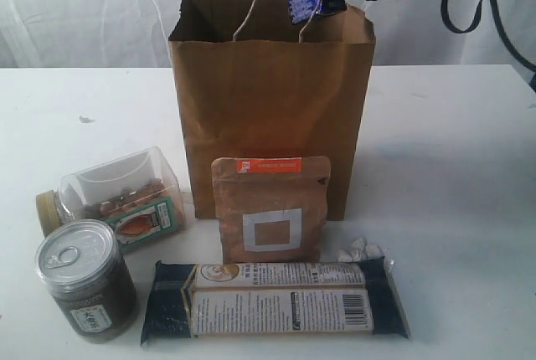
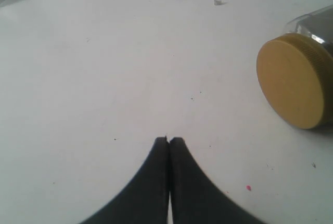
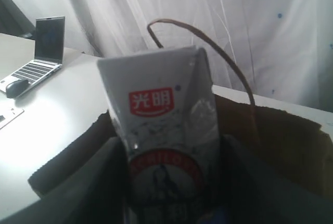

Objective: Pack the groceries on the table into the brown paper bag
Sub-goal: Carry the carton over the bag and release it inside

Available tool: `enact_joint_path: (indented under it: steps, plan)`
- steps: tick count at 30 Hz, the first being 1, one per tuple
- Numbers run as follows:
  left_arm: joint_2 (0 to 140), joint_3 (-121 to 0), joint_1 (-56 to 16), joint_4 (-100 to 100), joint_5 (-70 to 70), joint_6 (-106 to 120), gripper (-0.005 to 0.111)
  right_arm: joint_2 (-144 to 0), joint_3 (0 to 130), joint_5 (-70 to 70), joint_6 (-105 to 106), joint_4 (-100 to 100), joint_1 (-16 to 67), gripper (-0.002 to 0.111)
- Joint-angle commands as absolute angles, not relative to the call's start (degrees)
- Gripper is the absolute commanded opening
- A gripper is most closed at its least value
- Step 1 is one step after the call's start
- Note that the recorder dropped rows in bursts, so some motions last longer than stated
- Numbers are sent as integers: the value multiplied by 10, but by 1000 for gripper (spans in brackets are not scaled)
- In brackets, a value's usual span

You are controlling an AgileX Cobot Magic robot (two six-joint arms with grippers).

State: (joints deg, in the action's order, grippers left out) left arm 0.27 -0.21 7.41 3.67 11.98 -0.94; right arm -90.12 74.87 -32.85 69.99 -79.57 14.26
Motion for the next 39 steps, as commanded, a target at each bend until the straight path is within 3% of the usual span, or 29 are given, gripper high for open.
enact_joint_path:
  steps: [1,12,20,39]
  plan:
    - [0,0,73,35,119,-8,0,-901,755,-327,709,-812,142,21]
    - [0,0,73,35,119,-8,0,-905,755,-368,758,-789,142,33]
    - [0,0,73,35,119,-8,0,-905,755,-368,785,-788,150,51]
    - [0,0,73,35,119,-8,0,-905,755,-303,830,-786,180,52]
